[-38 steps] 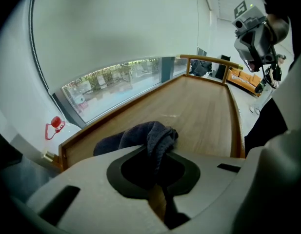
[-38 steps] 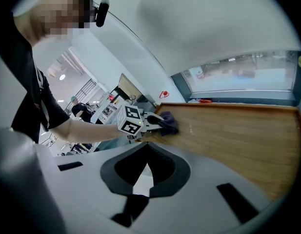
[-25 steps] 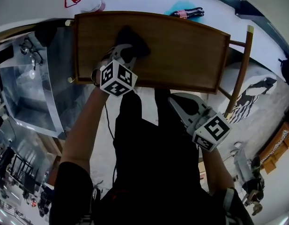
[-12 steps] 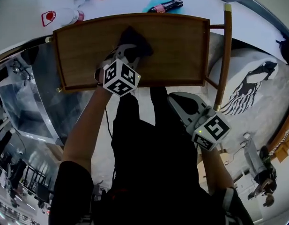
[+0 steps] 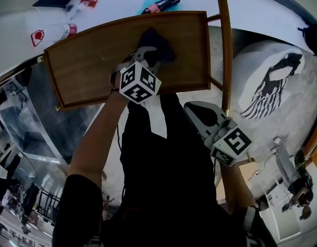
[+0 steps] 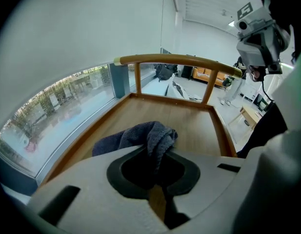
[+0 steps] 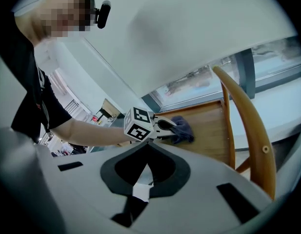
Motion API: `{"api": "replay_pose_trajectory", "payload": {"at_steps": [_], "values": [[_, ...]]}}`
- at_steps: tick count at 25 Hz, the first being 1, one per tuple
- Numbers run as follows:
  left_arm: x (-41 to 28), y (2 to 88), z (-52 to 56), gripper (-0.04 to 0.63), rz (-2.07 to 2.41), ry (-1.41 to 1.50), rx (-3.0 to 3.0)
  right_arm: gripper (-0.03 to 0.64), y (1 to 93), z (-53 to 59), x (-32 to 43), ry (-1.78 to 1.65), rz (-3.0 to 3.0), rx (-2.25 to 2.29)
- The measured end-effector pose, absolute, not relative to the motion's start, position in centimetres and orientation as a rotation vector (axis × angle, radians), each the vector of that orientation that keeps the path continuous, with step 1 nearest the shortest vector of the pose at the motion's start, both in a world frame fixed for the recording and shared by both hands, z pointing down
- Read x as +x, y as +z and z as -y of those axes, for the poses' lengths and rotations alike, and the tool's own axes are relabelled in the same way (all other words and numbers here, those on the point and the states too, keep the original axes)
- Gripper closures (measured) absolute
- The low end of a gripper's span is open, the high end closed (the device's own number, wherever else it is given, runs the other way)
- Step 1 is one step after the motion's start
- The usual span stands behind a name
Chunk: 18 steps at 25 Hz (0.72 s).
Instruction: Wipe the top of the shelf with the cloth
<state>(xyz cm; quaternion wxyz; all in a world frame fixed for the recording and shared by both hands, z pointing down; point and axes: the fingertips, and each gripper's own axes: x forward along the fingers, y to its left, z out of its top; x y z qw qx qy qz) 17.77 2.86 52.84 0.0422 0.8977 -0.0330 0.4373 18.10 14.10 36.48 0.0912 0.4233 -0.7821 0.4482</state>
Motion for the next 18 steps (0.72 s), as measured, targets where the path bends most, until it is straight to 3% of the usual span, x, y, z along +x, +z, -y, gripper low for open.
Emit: {"api": "replay_pose_trajectory", "payload": {"at_steps": [18], "values": [[28.0, 52.4, -6.5, 0.554, -0.12, 1.309, 2.808, 0.612, 36.4, -16.6, 23.7, 1.366, 2.286, 1.431]]}}
